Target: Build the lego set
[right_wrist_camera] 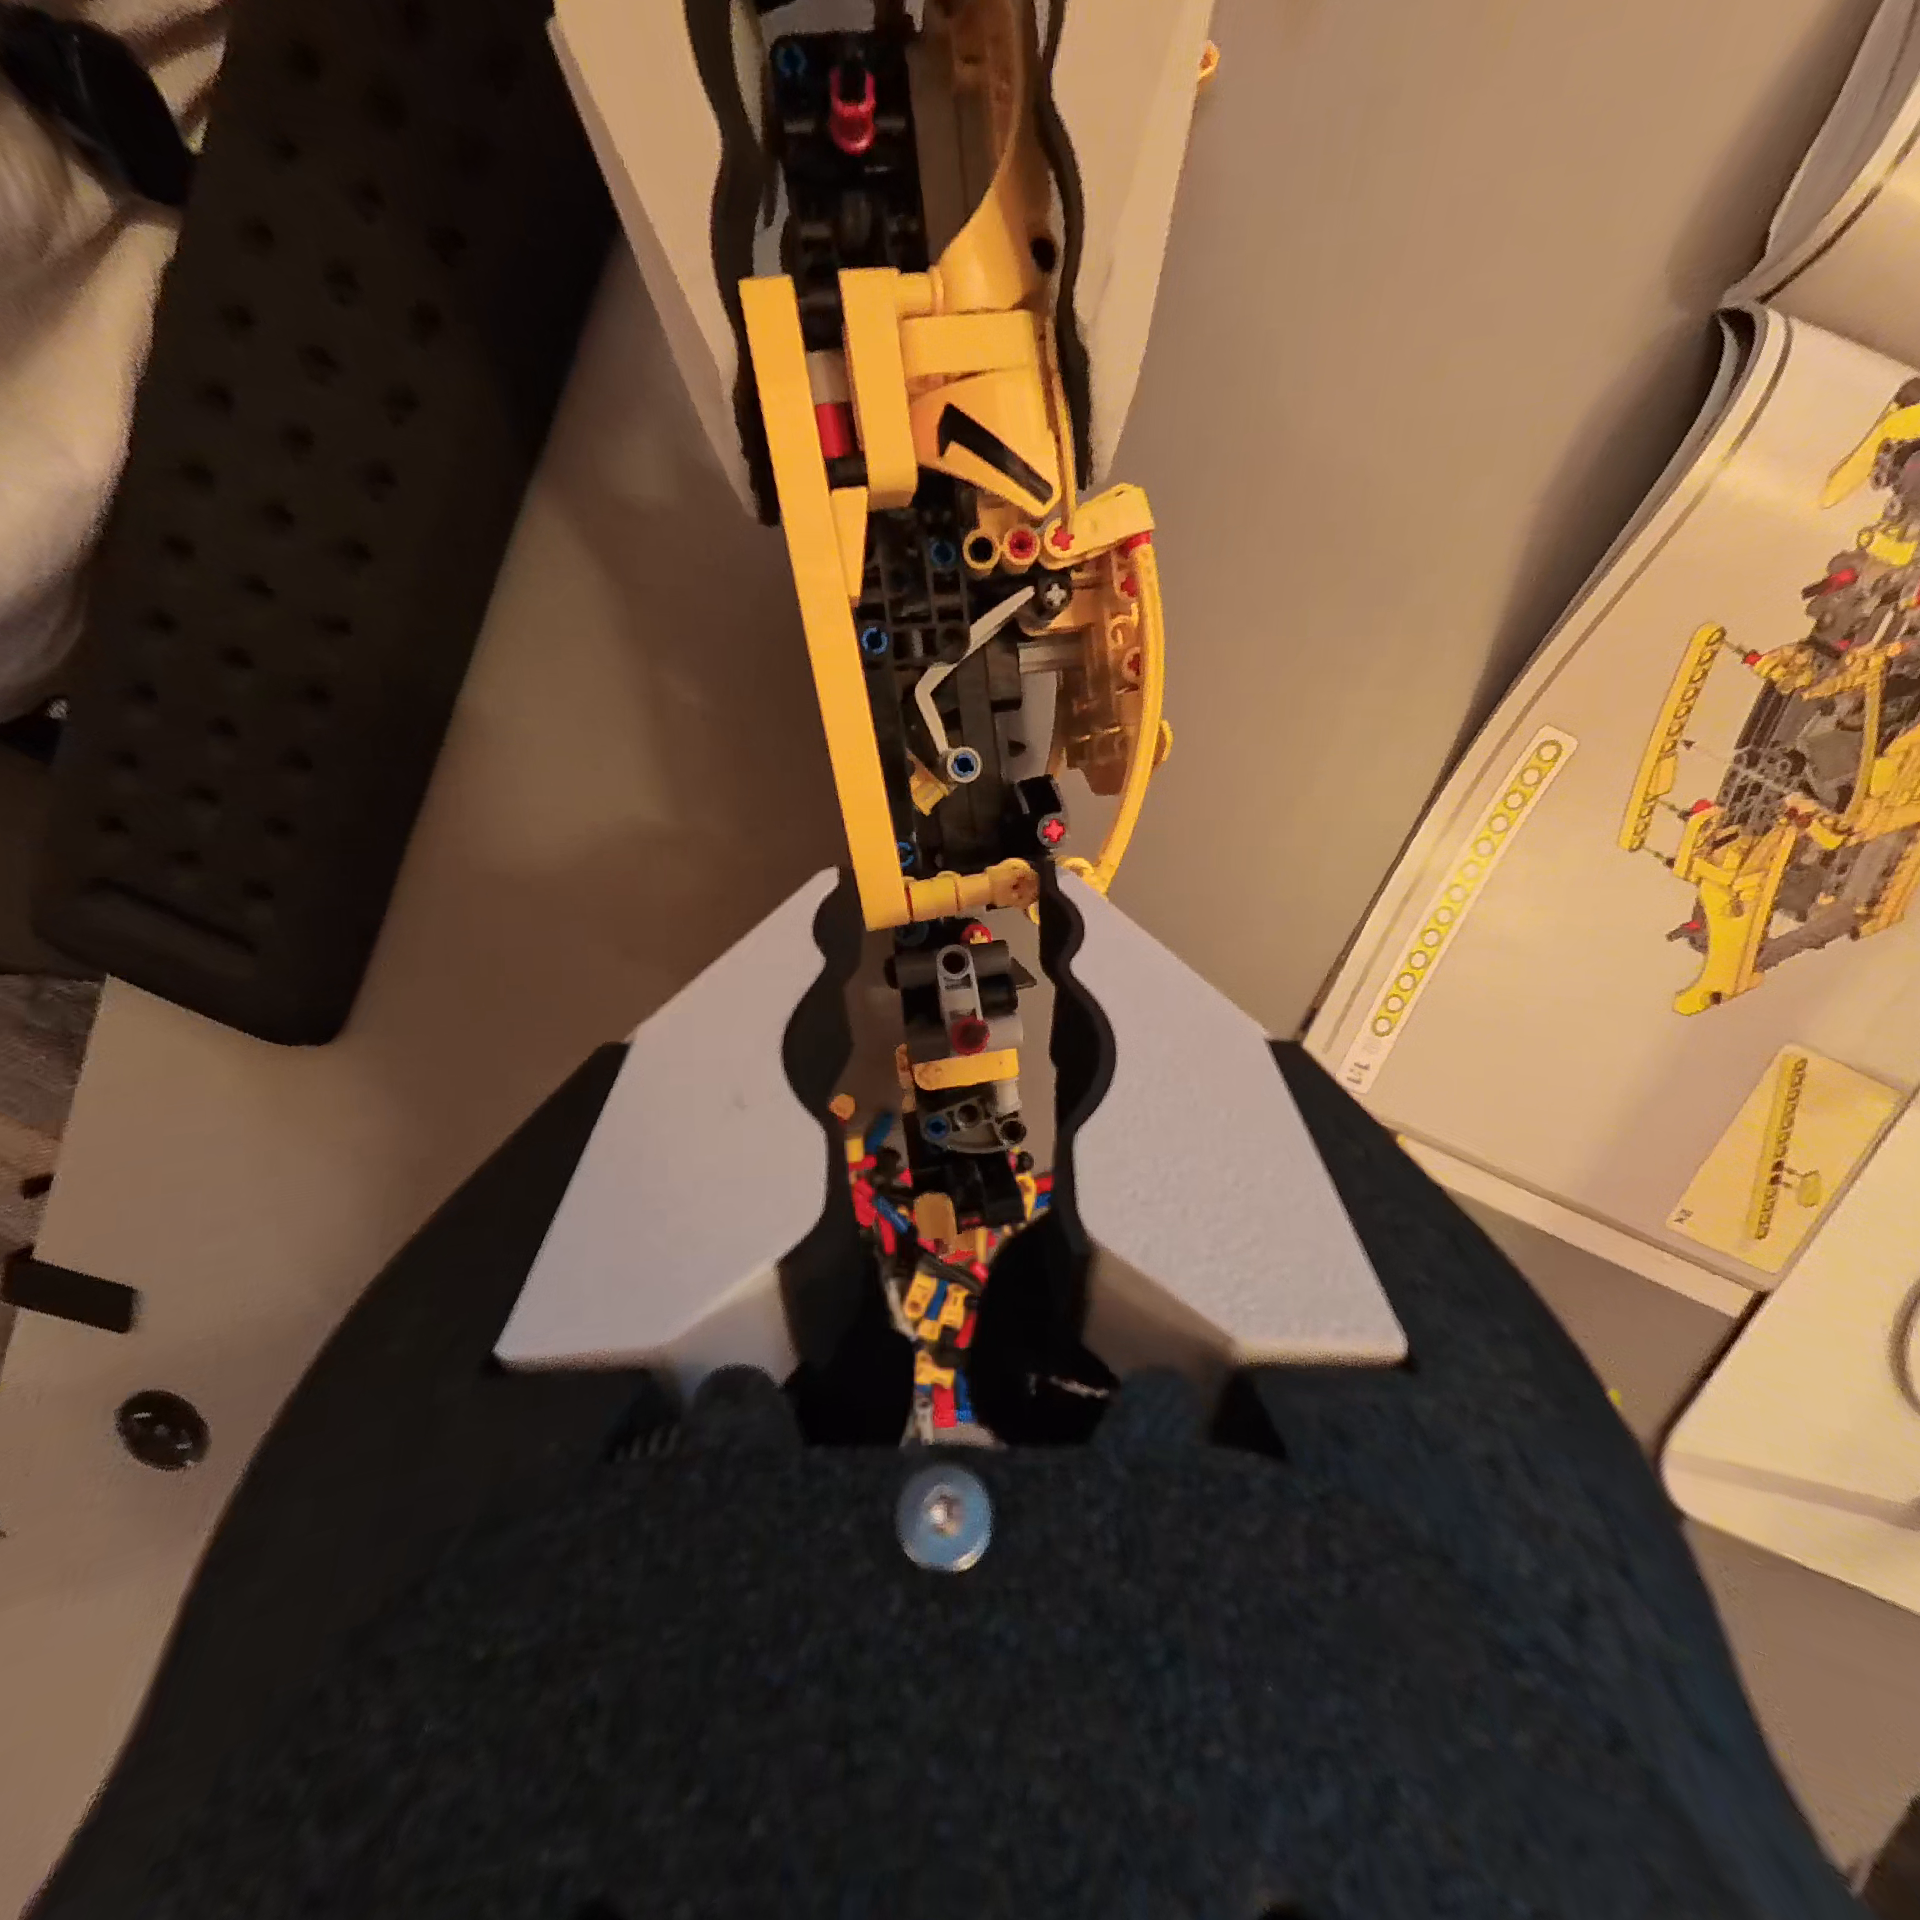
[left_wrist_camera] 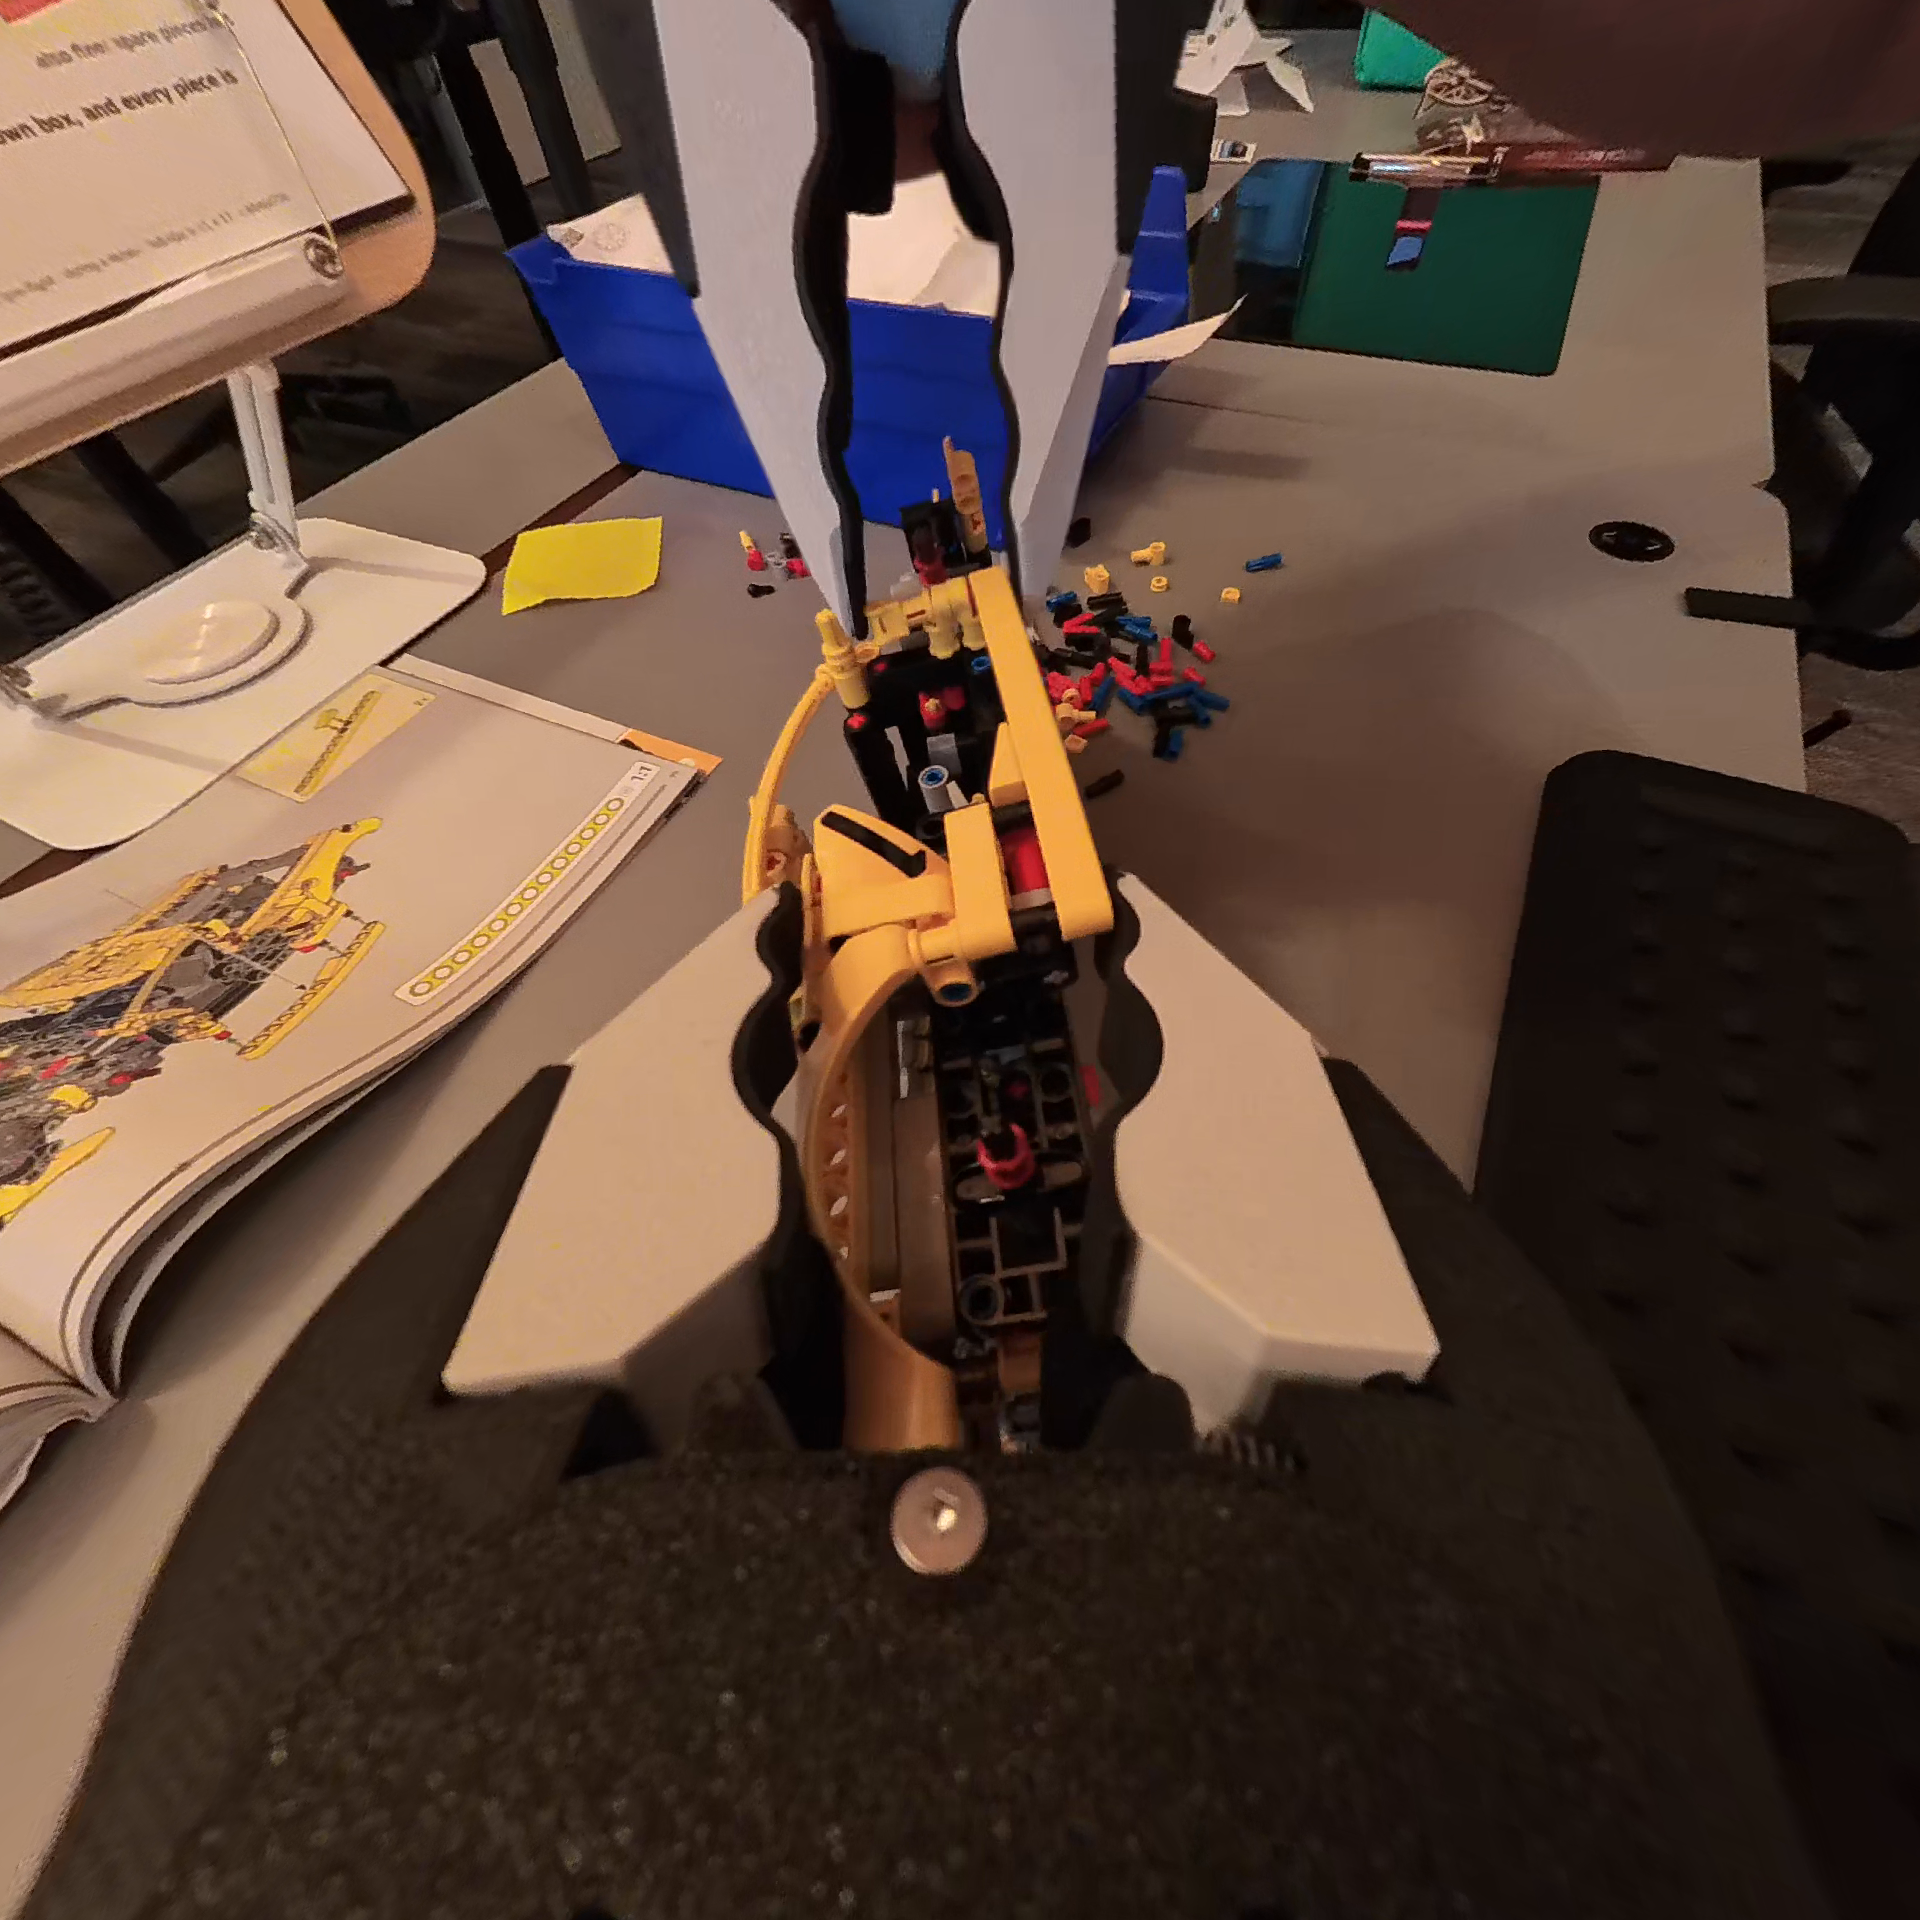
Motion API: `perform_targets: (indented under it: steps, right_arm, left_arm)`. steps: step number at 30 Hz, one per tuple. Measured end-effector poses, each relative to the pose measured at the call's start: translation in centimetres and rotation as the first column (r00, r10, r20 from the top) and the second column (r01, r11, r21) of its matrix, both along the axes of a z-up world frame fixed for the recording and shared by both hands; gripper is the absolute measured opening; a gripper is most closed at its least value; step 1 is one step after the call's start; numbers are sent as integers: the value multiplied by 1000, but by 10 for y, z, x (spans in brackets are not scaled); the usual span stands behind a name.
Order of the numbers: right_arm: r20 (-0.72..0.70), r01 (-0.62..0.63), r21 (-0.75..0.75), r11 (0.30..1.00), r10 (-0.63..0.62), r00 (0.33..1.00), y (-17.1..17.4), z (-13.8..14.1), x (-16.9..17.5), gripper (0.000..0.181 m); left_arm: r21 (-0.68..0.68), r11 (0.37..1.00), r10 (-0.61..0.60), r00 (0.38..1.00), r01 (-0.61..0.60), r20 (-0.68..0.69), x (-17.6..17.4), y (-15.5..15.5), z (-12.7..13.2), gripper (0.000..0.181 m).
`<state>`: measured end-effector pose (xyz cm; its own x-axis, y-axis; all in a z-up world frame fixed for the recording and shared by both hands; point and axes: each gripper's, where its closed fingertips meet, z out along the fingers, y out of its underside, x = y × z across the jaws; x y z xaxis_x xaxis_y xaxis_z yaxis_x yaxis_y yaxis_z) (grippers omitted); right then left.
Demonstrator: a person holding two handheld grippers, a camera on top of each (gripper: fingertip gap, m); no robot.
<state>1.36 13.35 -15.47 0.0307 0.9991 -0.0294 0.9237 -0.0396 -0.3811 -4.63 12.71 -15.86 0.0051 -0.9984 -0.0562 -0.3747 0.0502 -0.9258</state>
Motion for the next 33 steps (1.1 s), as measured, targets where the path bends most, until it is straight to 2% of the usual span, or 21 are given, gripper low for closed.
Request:
perform_targets:
  steps: [2, 4, 6, 10, 15, 18, 20, 33]
  right_arm:
    - [-8, 23, -3, 1000, -23, 1000, -2, 3, -1, 37]
    - [-37, 34, 43, 999, -32, 999, -2, 12, -7, 51]
    - [-120, 7, 73, 997, 1, 993, -8, 22, -29, 52]
    - [-107, -25, 100, 995, 36, 994, -8, 11, -59, 71]
    - [-181, 3, -67, 998, -15, 983, -7, 11, -77, 62]
    - [-103, -11, -20, 1000, 9, 995, -4, 1, -76, 63]
    - [-72, -32, 5, 999, 32, 997, -6, -2, -77, 53]
    - [-28, -85, 95, 992, 88, 996, -11, -3, -77, 47]
  left_arm:
    - [-2, 1000, -2, 1000, 2, -3, 0, 0, 0, 58]
    - [-11, 1000, 6, 1000, -6, 3, 0, 1, 0, 58]
    - [-14, 1000, 10, 1000, -10, 16, 0, 2, 1, 59]
    - [21, 999, 23, 999, -24, 48, -1, 2, 3, 66]
    - [-16, 999, 34, 999, -34, 13, -7, 0, 1, 67]
    - [-65, 997, 40, 999, -41, -20, -9, -2, -1, 64]
    - [-80, 995, 50, 998, -52, -29, -9, -4, -2, 62]
    - [18, 999, 51, 998, -50, -49, -9, -8, -2, 53]
